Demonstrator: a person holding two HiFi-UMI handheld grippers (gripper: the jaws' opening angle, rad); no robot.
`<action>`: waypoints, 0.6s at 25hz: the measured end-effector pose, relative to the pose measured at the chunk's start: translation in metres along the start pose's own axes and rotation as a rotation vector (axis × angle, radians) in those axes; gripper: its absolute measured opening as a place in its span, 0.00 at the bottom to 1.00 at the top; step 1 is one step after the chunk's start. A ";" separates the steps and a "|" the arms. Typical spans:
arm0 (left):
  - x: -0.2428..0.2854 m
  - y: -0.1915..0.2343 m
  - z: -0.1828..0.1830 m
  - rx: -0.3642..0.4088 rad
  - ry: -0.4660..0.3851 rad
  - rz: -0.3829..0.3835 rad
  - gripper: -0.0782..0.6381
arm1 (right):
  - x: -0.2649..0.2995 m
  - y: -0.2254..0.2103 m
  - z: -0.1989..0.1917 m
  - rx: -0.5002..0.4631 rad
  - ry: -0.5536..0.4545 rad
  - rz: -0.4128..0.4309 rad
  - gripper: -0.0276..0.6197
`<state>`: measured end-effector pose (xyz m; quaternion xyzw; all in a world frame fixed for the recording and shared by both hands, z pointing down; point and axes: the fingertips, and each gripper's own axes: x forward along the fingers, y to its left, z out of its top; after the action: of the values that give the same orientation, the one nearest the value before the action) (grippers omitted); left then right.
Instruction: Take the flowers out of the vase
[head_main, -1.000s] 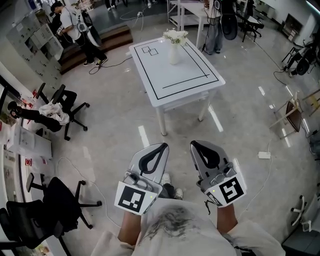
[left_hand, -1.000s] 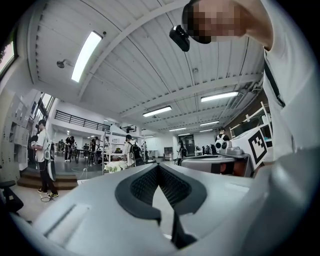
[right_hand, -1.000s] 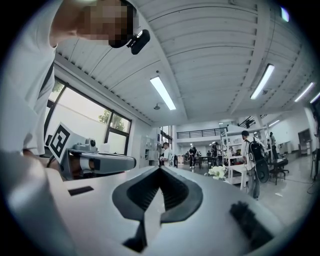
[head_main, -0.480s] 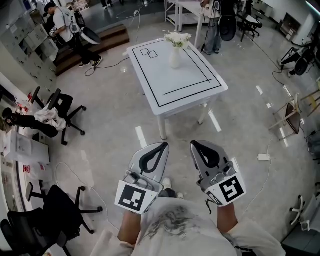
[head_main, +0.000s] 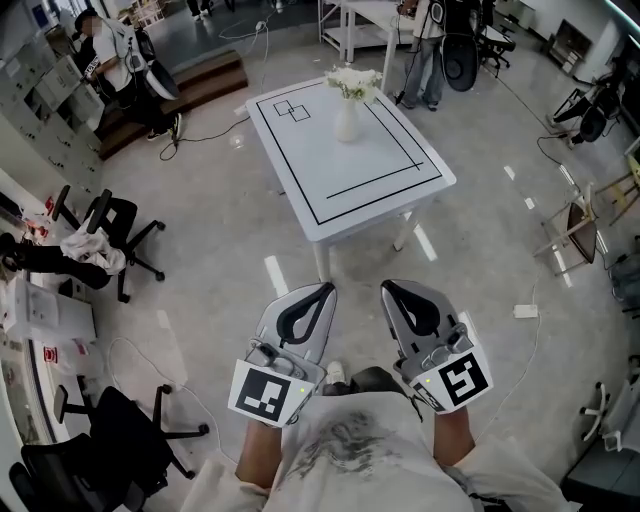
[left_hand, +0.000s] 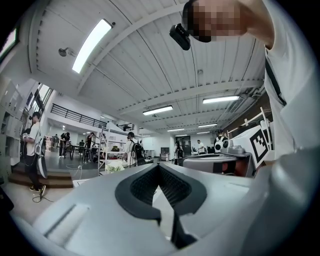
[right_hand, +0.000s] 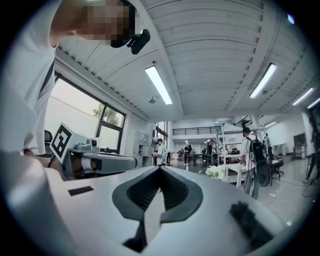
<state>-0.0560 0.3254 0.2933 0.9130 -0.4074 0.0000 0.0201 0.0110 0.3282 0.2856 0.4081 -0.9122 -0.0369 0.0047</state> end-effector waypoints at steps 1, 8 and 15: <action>0.003 0.003 0.000 -0.001 0.000 -0.003 0.12 | 0.002 -0.002 0.000 0.000 0.001 -0.005 0.07; 0.031 0.016 -0.003 -0.015 0.004 -0.021 0.12 | 0.017 -0.029 -0.006 0.004 0.017 -0.025 0.07; 0.068 0.031 -0.007 -0.022 0.018 0.002 0.12 | 0.036 -0.066 -0.013 0.002 0.024 -0.004 0.07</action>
<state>-0.0335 0.2542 0.3028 0.9122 -0.4082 0.0039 0.0340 0.0364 0.2571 0.2936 0.4102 -0.9113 -0.0313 0.0151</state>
